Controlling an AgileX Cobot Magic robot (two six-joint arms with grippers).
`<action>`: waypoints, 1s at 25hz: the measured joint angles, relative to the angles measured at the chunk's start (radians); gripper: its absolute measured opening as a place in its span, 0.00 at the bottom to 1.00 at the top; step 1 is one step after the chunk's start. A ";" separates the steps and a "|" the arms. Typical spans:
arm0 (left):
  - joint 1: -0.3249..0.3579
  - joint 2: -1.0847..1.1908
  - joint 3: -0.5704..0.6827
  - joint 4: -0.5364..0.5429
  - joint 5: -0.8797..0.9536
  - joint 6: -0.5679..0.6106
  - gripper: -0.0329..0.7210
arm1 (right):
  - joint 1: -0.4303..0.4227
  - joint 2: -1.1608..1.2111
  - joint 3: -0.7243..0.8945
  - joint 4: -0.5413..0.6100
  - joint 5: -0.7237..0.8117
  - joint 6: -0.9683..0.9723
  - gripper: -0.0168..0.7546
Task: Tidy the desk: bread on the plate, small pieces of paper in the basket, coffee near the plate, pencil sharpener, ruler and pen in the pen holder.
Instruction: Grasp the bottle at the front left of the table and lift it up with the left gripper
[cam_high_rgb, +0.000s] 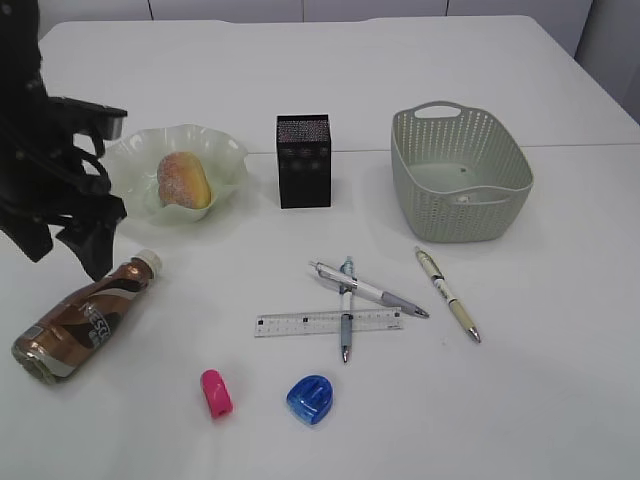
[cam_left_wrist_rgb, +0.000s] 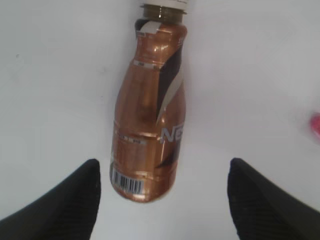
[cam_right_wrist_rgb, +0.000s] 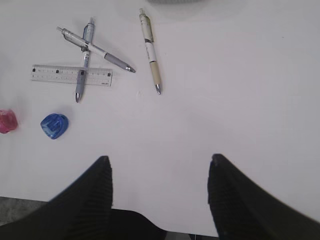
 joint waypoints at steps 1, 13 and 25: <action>-0.007 0.025 0.000 0.016 -0.007 0.000 0.80 | 0.000 -0.018 0.009 0.000 0.000 0.000 0.63; -0.040 0.204 -0.064 0.095 -0.101 0.002 0.80 | 0.000 -0.074 0.023 -0.002 0.002 -0.001 0.63; -0.040 0.310 -0.100 0.107 -0.067 0.002 0.80 | 0.000 -0.074 0.023 -0.008 0.002 -0.002 0.63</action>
